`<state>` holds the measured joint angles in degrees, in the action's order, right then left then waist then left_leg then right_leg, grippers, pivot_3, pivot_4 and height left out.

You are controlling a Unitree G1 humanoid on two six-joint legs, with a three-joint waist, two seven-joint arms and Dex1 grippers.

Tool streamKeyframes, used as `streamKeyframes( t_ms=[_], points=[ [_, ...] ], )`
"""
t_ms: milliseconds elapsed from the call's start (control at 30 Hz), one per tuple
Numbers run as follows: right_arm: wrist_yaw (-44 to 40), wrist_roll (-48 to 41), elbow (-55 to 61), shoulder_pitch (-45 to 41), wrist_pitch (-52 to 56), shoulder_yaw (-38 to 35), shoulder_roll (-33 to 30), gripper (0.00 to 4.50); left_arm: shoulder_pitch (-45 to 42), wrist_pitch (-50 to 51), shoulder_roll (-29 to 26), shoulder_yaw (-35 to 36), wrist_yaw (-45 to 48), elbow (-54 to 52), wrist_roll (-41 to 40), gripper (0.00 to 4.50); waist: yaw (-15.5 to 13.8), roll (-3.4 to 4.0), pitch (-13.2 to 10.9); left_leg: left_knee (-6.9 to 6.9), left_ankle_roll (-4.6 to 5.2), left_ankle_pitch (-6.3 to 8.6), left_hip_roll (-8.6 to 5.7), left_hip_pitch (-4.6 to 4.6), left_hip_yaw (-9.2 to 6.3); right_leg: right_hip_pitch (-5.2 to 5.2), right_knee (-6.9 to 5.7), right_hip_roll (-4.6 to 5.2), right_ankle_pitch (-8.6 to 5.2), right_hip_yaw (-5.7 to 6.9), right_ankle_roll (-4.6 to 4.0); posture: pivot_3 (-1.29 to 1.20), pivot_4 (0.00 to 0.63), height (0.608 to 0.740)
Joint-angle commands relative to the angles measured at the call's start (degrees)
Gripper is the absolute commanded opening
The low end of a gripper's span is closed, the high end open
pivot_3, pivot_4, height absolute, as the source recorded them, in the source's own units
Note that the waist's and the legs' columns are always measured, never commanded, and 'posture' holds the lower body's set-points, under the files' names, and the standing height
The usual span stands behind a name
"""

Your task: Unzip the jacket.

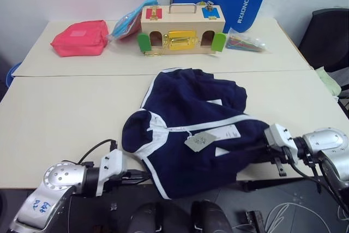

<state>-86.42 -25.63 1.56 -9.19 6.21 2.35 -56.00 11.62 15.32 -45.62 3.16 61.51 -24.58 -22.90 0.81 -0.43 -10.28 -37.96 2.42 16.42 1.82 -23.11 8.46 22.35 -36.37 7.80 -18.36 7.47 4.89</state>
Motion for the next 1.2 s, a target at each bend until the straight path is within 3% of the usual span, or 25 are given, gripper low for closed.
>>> streamKeyframes(
  t_ms=[33, 433, 633, 767, 900, 933, 1000, 1100, 1200],
  points=[
    [-1.53, 0.42, 3.93, 3.42, 0.41, 0.86, -0.77, 0.04, 1.33, -2.3, -0.37, 1.75, 1.7, 1.39, -1.01, 0.0, -0.29, 0.0, 0.0, 0.0, 0.0, 0.02, 0.0, 0.0, 0.0, 0.0, 0.02, 0.0, 0.0, 0.0, 0.0, 0.0, 0.15, 0.74],
    [4.01, -4.02, 11.4, 12.24, 8.02, -1.65, 0.7, 0.04, 5.12, -3.53, -2.06, 2.16, 2.62, 2.79, 0.18, 0.0, -0.83, 0.01, -0.01, 0.02, -0.02, 0.18, 0.04, -0.02, -0.04, 0.0, 0.18, 0.02, -0.02, 0.0, -0.03, 0.0, 0.15, 0.74],
    [4.21, -8.49, 15.04, 14.91, 12.54, -4.85, -0.4, 1.91, 4.68, 4.22, -5.37, 5.7, 4.42, 2.23, -5.64, 0.0, -0.76, 0.01, -0.01, 0.03, 0.0, 0.24, 0.07, -0.03, -0.04, 0.01, 0.2, 0.03, -0.02, 0.0, -0.04, 0.0, 0.15, 0.74],
    [1.44, -18.91, 15.91, 15.99, 27.07, -11.14, -6.98, 3.13, 4.26, 11.07, -8.54, 12.01, 6.65, 3.61, -12.18, 0.84, -0.74, 0.06, -0.04, 0.04, 0.01, 0.25, 0.07, -0.03, -0.04, 0.01, 0.21, 0.04, -0.03, -0.01, -0.05, 0.0, 0.15, 0.74],
    [2.17, -30.17, 13.43, 11.26, 40.18, -16.48, -9.91, 4.37, 5.17, 15.43, -11.74, 17.03, 10.09, 4.03, -15.98, 1.94, -0.51, 0.08, -0.06, 0.05, 0.1, 0.3, 0.09, -0.03, -0.09, 0.01, 0.25, 0.05, -0.04, 0.02, -0.08, 0.0, 0.15, 0.74],
    [2.81, -32.06, 11.67, 8.27, 42.69, -17.28, -10.08, 4.5, 5.01, 16.08, -12.03, 18.37, 10.36, 4.45, -16.7, 2.21, -0.51, 0.09, -0.06, 0.07, 0.21, 0.39, 0.1, -0.04, -0.09, 0.03, 0.25, 0.05, -0.06, 0.01, -0.11, 0.0, 0.15, 0.74],
    [6.02, -34.48, 6.77, 0.24, 46.46, -17.81, -8.67, 4.5, 2.12, 14.99, -10.42, 19.8, 8.42, 5.92, -17.02, 2.21, -0.34, 0.18, -0.11, 0.1, 0.2, 0.41, 0.1, -0.03, -0.09, 0.04, 0.28, 0.05, -0.07, 0.01, -0.14, 0.0, 0.15, 0.74],
    [14.02, -25.91, -1.79, -14.3, 38.82, -14.25, -1.29, 4.5, -4.37, 12.45, -5.9, 19.5, 4.22, 6.98, -16.94, 2.81, -0.38, 0.28, -0.14, 0.11, -0.13, 0.53, 0.06, -0.03, -0.08, 0.06, 0.28, 0.12, -0.06, 0.02, -0.14, 0.0, 0.15, 0.74],
    [21.78, -4.25, -12.75, -25.06, 21.99, -2.54, 5.39, 4.5, -8.6, 10.82, -2.02, 16.28, 1.38, 5.67, -15.02, 3.71, -0.13, 0.2, -0.1, 0.13, -0.47, 0.38, 0.02, -0.09, -0.03, 0.13, 0.26, 0.08, -0.04, 0.03, -0.12, 0.0, 0.15, 0.74]
  ],
)
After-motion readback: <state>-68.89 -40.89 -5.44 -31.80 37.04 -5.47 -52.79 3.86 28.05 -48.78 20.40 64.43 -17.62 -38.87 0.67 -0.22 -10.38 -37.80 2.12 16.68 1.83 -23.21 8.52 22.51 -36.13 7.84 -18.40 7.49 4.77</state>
